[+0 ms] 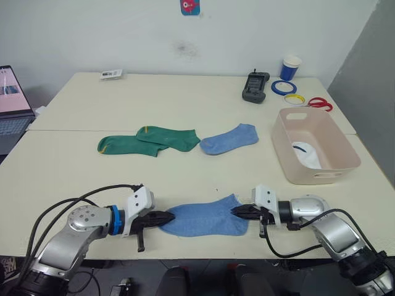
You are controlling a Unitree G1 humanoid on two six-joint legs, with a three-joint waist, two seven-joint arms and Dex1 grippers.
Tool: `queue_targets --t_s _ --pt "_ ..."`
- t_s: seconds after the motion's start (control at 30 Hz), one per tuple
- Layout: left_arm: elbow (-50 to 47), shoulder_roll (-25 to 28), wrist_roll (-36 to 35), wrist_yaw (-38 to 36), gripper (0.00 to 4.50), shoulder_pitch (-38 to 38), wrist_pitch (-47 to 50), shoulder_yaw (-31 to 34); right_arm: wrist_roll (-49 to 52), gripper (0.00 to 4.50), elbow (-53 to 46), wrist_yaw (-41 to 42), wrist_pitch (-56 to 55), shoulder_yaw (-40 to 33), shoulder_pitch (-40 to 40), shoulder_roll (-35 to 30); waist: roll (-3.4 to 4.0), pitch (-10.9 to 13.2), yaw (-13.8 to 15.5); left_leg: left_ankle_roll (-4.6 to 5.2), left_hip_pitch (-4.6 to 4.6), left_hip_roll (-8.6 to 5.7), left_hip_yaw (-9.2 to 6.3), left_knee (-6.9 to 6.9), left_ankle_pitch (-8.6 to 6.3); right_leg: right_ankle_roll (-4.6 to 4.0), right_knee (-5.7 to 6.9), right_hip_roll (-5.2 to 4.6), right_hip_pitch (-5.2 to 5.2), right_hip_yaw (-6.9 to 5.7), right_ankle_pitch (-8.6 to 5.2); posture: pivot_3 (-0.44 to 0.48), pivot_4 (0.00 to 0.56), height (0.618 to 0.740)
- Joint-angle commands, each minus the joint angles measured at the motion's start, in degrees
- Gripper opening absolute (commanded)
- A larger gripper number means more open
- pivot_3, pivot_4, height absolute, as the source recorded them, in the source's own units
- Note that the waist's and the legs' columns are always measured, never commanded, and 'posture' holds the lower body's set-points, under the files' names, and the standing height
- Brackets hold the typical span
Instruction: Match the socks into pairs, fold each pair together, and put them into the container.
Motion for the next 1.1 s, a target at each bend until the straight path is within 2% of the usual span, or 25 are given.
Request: queue_targets --t_s 0.03,0.13,0.23,0.43,0.77,0.87,1.0,1.1 --pt "1.0 1.33 0.39 -1.05 0.0 0.95 -0.14 1.67 3.02 0.02 -4.0 1.32 1.37 -3.67 1.58 -1.22 0.0 0.0 -0.05 -0.01 0.01 0.0 -0.01 0.0 0.01 -0.01 0.08 -0.01 -0.03 0.0 0.0 0.0 0.15 0.74" --pt "-4.1 1.44 -4.63 -4.08 0.0 1.79 1.12 3.55 6.63 0.02 -9.98 3.76 2.61 -4.34 1.62 -1.41 0.01 0.01 -0.39 -0.02 0.06 0.02 0.0 0.01 0.01 -0.02 0.23 -0.01 -0.08 0.05 -0.01 0.0 0.15 0.74" --pt "-6.35 1.88 -5.38 -5.84 0.0 2.71 0.97 3.45 6.6 0.02 -12.23 4.23 3.69 -2.91 1.05 -0.75 0.0 0.01 -0.26 -0.03 0.04 0.05 -0.07 0.03 0.02 -0.1 0.27 0.01 -0.1 -0.01 -0.06 0.0 0.15 0.74" --pt "-3.87 3.68 1.65 -6.46 0.0 3.66 -3.77 0.54 -0.52 0.02 -7.74 4.53 1.36 2.55 0.69 -0.89 0.0 0.0 -0.08 -0.04 0.05 0.0 -0.06 0.04 0.03 -0.12 0.29 0.06 -0.09 -0.02 -0.07 0.0 0.15 0.74" --pt "0.11 4.64 4.63 -6.51 0.0 4.61 -7.56 0.95 0.57 0.02 -7.09 6.94 -1.59 -1.0 4.92 -5.36 0.0 -0.02 -0.08 -0.04 0.06 0.01 -0.02 0.06 0.02 -0.12 0.29 0.13 -0.07 0.01 -0.07 0.0 0.15 0.74" --pt "-0.99 3.46 1.9 -6.13 0.0 5.8 -6.53 2.01 3.95 0.02 -9.83 5.93 1.2 -3.23 5.98 -4.48 0.0 -0.02 -0.11 -0.04 0.1 0.03 -0.02 0.07 0.02 -0.12 0.34 0.16 -0.07 0.03 -0.07 0.0 0.15 0.74" --pt "-6.49 1.18 -8.07 -3.05 0.0 6.82 2.25 7.92 10.28 0.02 -16.38 2.11 8.12 -9.52 7.22 -4.16 0.0 -0.01 -0.11 -0.04 0.09 0.12 -0.04 0.07 0.03 -0.12 0.36 0.11 -0.09 0.02 -0.07 0.0 0.15 0.74" --pt "-7.62 0.8 -11.36 -0.15 0.0 6.62 6.58 12.4 12.98 0.02 -19.73 -1.69 12.0 -13.86 8.5 -3.87 -0.04 -0.03 -0.01 -0.05 0.06 0.26 -0.11 0.1 0.03 -0.12 0.36 0.07 -0.07 -0.04 -0.07 0.0 0.15 0.74"
